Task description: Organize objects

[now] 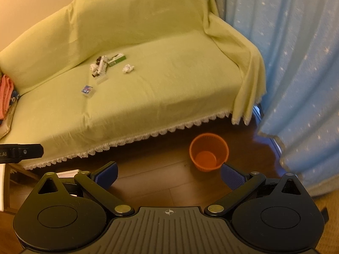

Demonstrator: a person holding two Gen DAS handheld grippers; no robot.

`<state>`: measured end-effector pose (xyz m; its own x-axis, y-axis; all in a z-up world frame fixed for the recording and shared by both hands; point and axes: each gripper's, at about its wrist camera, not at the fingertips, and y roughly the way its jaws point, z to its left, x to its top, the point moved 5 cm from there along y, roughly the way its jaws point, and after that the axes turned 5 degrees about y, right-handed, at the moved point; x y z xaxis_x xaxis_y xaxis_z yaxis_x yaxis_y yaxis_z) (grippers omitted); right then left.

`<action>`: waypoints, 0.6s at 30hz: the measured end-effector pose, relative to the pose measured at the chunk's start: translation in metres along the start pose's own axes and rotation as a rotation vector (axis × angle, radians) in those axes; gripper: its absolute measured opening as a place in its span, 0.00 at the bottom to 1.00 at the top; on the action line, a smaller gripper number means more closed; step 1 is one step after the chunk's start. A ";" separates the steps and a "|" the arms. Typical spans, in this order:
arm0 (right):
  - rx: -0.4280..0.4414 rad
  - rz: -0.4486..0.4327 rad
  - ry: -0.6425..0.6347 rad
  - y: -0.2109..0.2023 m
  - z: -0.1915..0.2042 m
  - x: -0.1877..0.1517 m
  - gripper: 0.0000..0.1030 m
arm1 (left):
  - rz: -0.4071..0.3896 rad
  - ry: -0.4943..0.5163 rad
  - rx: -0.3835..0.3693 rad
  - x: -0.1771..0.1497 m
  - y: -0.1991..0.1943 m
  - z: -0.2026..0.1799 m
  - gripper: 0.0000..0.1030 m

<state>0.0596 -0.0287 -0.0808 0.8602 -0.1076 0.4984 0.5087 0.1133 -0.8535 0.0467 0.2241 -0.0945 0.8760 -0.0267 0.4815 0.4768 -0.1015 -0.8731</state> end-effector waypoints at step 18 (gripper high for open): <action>-0.054 0.032 -0.082 0.094 -0.020 0.026 0.91 | 0.026 0.159 -0.058 0.035 0.084 -0.027 0.99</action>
<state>0.1293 -0.0407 -0.1507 0.8771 -0.0232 0.4797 0.4802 0.0618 -0.8750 0.1159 0.1880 -0.1490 0.8633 -0.1864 0.4691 0.4454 -0.1558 -0.8817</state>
